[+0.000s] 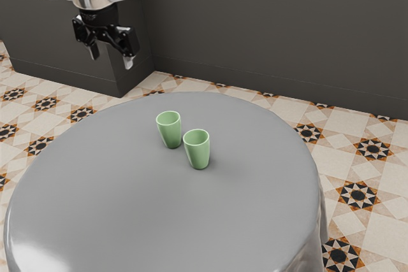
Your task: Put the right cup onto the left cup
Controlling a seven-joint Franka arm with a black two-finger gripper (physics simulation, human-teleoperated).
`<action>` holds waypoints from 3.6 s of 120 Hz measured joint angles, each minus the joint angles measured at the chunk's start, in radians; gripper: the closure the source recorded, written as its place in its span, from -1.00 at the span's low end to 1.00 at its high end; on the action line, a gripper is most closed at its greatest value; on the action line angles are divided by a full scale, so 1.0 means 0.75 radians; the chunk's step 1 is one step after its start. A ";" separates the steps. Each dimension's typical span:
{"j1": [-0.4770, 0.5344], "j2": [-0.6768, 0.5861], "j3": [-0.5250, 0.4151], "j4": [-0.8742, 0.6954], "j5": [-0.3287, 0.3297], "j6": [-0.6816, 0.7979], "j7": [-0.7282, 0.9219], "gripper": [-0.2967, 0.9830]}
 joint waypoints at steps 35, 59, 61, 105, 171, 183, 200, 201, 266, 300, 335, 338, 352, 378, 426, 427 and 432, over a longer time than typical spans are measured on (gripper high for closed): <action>-0.004 0.074 -0.009 -0.017 -0.044 0.031 -0.032 -0.54; 0.000 0.186 -0.011 -0.042 -0.100 0.037 -0.046 -0.54; 0.000 0.196 -0.012 -0.048 -0.106 0.038 -0.047 -0.54; -0.001 0.392 -0.073 -0.125 -0.148 0.193 -0.052 -0.54; -0.006 0.691 -0.045 0.033 -0.186 0.436 -0.053 -0.54; -0.004 0.749 -0.023 0.095 -0.189 0.462 -0.048 -0.54; 0.000 0.814 -0.014 0.166 -0.192 0.483 -0.036 -0.54; 0.000 0.818 -0.014 0.169 -0.192 0.484 -0.036 -0.54; 0.002 0.949 0.033 0.255 -0.255 0.514 -0.011 -0.54; 0.002 0.973 0.034 0.248 -0.266 0.542 -0.005 -0.31; 0.000 0.971 0.032 0.247 -0.267 0.549 -0.004 0.50; 0.000 0.971 0.031 0.247 -0.267 0.549 -0.004 0.52; 0.000 0.970 0.031 0.247 -0.267 0.550 -0.006 0.61; 0.000 0.961 0.031 0.247 -0.268 0.550 -0.011 0.67; 0.002 0.825 0.031 0.233 -0.257 0.510 -0.027 0.69; 0.002 0.821 0.031 0.233 -0.257 0.507 -0.027 0.69; 0.003 0.797 0.031 0.233 -0.254 0.491 -0.029 0.69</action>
